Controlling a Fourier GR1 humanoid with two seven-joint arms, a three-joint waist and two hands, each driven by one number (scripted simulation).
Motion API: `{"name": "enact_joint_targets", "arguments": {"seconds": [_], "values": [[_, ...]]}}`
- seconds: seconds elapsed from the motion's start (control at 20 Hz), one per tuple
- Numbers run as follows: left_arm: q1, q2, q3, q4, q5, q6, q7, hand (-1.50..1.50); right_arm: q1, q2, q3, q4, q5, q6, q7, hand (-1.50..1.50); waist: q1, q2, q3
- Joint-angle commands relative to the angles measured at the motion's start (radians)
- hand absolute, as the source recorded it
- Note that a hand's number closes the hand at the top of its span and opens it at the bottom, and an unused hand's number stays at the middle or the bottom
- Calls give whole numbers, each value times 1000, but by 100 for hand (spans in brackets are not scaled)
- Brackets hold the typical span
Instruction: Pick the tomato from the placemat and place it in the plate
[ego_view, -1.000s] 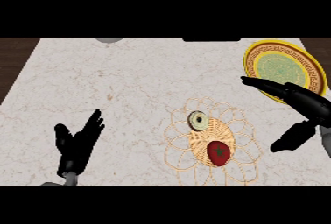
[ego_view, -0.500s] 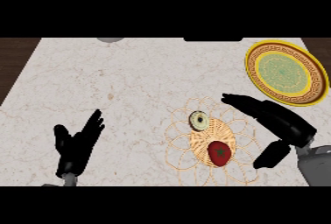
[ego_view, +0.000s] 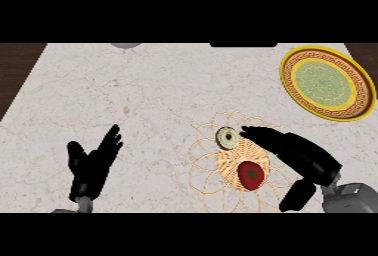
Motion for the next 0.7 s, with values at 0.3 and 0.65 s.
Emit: {"name": "enact_joint_targets", "arguments": {"seconds": [0.3, 0.65], "values": [[-21, 4, 77, 43, -7, -67, -3, 0, -11, 106, 30, 53, 214, -66, 39, -150, 2, 1, 0], [-46, -18, 103, 66, -47, -76, -4, 0, 16, 105, -8, 59, 267, -28, -3, -150, -1, 0, 0]]}}
